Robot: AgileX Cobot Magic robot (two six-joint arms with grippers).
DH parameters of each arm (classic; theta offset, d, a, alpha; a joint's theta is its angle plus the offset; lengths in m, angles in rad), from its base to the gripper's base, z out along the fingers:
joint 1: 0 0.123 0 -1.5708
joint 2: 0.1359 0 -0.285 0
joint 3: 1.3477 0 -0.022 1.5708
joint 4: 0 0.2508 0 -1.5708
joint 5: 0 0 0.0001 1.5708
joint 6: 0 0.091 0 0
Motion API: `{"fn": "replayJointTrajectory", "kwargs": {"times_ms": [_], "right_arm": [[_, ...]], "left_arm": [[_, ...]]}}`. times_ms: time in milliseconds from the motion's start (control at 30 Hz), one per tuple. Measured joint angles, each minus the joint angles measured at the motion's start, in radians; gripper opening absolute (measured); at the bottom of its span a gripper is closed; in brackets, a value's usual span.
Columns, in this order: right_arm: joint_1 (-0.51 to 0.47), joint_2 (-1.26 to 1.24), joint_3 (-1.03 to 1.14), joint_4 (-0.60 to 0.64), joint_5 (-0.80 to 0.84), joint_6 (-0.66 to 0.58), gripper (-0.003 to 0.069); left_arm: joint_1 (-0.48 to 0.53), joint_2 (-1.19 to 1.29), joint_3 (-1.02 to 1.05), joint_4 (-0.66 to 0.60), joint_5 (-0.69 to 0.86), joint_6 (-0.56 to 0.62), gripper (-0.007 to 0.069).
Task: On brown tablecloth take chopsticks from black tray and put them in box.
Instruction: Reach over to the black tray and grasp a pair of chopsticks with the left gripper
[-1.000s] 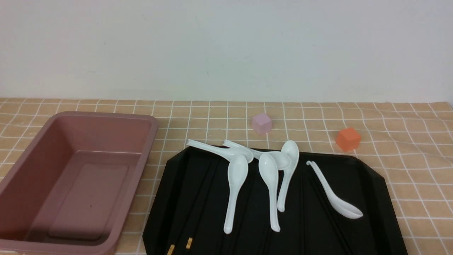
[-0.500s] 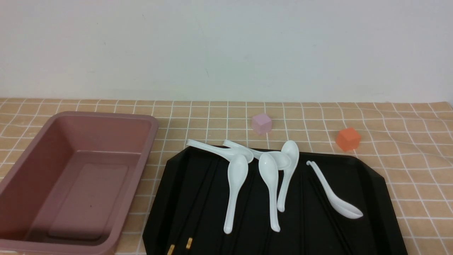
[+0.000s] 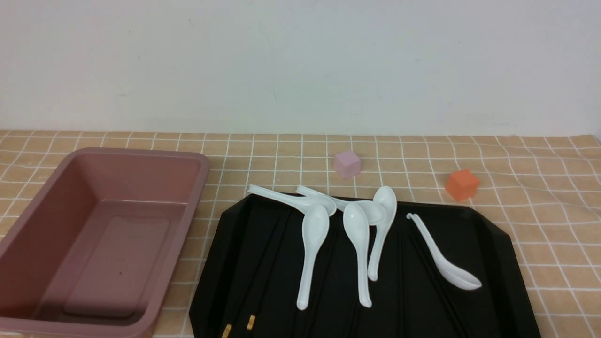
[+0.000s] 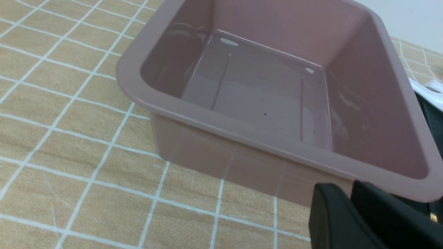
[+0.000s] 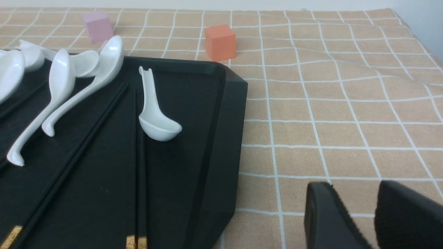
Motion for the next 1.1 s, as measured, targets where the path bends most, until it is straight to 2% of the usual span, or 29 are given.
{"fn": "replayJointTrajectory", "kwargs": {"times_ms": [100, 167, 267, 300, 333, 433, 567, 667, 733, 767, 800, 867, 900, 967, 1067, 1100], "right_arm": [[0.0, 0.0, 0.0, 0.0, 0.0, 0.0, 0.024], [0.0, 0.0, 0.0, 0.0, 0.0, 0.0, 0.024], [0.0, 0.0, 0.0, 0.0, 0.0, 0.0, 0.024], [0.0, 0.0, 0.0, 0.0, 0.0, 0.0, 0.024], [0.0, 0.0, 0.0, 0.0, 0.0, 0.0, 0.024], [0.0, 0.0, 0.0, 0.0, 0.0, 0.0, 0.024], [0.0, 0.0, 0.0, 0.0, 0.0, 0.0, 0.024], [0.0, 0.0, 0.0, 0.0, 0.0, 0.0, 0.024], [0.0, 0.0, 0.0, 0.0, 0.0, 0.0, 0.024], [0.0, 0.0, 0.0, 0.0, 0.0, 0.0, 0.024], [0.0, 0.0, 0.0, 0.0, 0.0, 0.0, 0.024], [0.0, 0.0, 0.0, 0.0, 0.0, 0.0, 0.024], [0.0, 0.0, 0.0, 0.0, 0.0, 0.0, 0.024], [0.0, 0.0, 0.0, 0.0, 0.0, 0.0, 0.024], [0.0, 0.0, 0.0, 0.0, 0.0, 0.0, 0.024], [0.0, 0.0, 0.0, 0.0, 0.0, 0.0, 0.024]], "left_arm": [[0.0, 0.0, 0.0, -0.09, -0.022, -0.074, 0.0103], [0.0, 0.0, 0.0, -0.255, -0.044, -0.202, 0.0103], [0.0, 0.0, 0.0, -0.582, -0.069, -0.428, 0.0103], [0.0, 0.0, 0.0, -0.582, -0.07, -0.441, 0.0103], [0.0, 0.0, 0.0, -0.733, -0.075, -0.543, 0.0103], [0.0, 0.0, 0.0, -0.869, -0.096, -0.614, 0.0106], [0.0, 0.0, 0.0, -0.99, -0.168, -0.63, 0.0111], [0.0, 0.0, -0.017, -1.031, -0.23, -0.591, 0.0111], [0.002, 0.0, -0.068, -1.026, -0.246, -0.516, 0.0106], [0.003, 0.006, -0.147, -1.0, -0.261, -0.398, 0.008], [0.003, 0.006, -0.158, -0.996, -0.261, -0.384, 0.008], [0.005, 0.087, -0.294, -0.944, -0.228, -0.222, 0.0012], [0.005, 0.147, -0.358, -0.911, -0.179, -0.147, -0.0013], [0.005, 0.299, -0.496, -0.834, 0.011, -0.003, -0.0013], [0.005, 0.555, -0.652, -0.734, 0.315, 0.106, -0.0013], [0.005, 0.67, -0.708, -0.698, 0.468, 0.152, -0.0013]]}}
